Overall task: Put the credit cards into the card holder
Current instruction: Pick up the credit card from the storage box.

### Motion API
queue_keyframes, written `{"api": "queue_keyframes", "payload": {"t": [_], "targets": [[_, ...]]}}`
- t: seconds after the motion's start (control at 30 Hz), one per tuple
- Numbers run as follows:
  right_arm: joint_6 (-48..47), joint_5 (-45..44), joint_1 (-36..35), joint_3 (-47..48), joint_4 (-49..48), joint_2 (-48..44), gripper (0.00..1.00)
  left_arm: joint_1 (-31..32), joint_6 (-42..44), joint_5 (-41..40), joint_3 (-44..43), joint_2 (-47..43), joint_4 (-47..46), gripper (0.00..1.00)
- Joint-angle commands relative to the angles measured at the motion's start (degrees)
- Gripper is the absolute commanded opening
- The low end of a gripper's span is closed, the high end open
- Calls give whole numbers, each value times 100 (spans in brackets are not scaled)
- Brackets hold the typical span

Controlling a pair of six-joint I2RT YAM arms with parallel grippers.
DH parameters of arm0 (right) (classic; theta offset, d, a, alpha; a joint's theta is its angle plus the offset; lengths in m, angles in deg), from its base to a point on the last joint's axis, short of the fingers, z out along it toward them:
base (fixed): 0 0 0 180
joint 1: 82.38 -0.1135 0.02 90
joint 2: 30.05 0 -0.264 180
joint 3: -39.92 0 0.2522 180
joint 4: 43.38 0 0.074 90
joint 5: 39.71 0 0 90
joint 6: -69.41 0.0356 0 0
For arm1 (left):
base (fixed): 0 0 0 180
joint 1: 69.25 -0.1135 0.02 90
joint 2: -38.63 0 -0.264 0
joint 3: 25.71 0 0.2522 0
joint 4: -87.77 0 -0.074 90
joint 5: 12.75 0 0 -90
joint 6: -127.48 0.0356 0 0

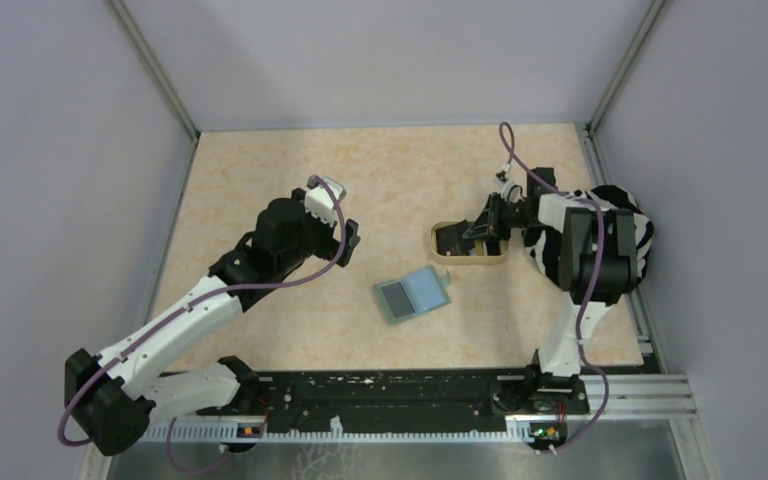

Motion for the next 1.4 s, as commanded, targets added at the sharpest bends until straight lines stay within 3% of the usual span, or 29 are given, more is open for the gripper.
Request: {"api": "queue_keyframes", "payload": {"t": [0.0, 0.07, 0.67, 1.13, 1.37], "targets": [[-74, -216, 99, 189, -23, -352, 4, -15, 56, 97, -23, -28, -15, 99], [-117, -337, 112, 206, 10, -394, 0, -15, 55, 98, -24, -23, -13, 99], [-451, -393, 599, 240, 262, -1076, 0, -15, 22, 175, -23, -18, -10, 99], [-346, 1518, 816, -236, -556, -1791, 0, -15, 27, 243, 73, -81, -150, 99], [714, 2246, 816, -748, -1879, -2126, 0, -10, -343, 601, 189, -68, -454, 99]]}}
